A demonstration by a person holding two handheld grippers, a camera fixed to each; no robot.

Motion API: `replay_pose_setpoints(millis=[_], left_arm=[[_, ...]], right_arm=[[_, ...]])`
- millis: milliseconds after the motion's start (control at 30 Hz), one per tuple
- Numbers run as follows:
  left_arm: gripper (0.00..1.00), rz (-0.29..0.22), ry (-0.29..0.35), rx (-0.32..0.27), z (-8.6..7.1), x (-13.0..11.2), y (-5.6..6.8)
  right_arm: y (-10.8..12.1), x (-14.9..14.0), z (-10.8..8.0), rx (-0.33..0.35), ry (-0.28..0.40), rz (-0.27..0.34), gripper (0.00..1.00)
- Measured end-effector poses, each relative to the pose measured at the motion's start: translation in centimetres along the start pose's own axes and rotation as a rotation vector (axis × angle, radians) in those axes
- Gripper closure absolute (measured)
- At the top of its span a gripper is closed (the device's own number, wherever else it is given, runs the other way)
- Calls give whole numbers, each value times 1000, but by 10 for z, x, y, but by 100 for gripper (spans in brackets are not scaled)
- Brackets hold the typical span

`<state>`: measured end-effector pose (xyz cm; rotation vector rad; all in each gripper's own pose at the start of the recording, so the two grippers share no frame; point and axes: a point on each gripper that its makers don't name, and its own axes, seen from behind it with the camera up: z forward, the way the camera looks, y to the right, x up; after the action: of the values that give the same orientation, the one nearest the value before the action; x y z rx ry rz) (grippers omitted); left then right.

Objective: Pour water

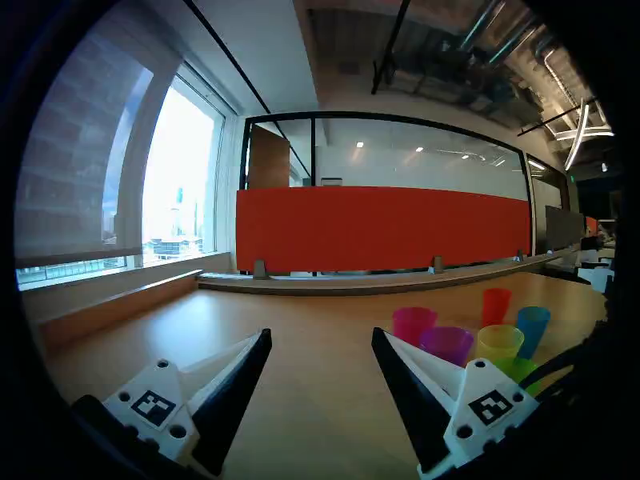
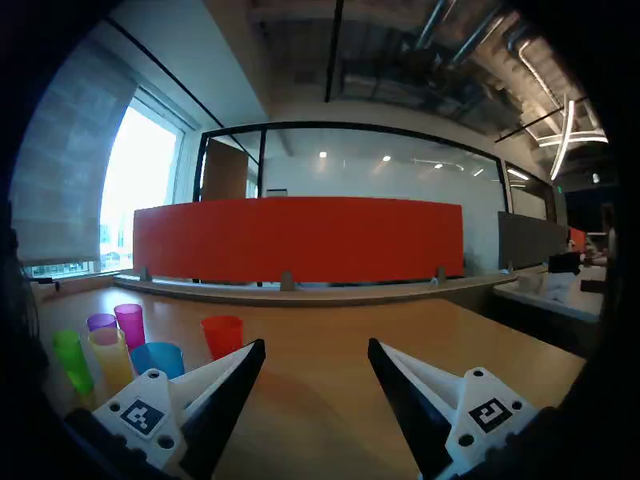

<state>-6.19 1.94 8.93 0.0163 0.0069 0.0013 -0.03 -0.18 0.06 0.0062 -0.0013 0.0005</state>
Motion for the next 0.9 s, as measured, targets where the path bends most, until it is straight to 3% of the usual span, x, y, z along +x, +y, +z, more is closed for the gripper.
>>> replay_pose_setpoints(millis=[900], left_arm=[[7,-1,0,0,-3,1,0]], right_arm=[[0,1,0,0,0,-1,0]])
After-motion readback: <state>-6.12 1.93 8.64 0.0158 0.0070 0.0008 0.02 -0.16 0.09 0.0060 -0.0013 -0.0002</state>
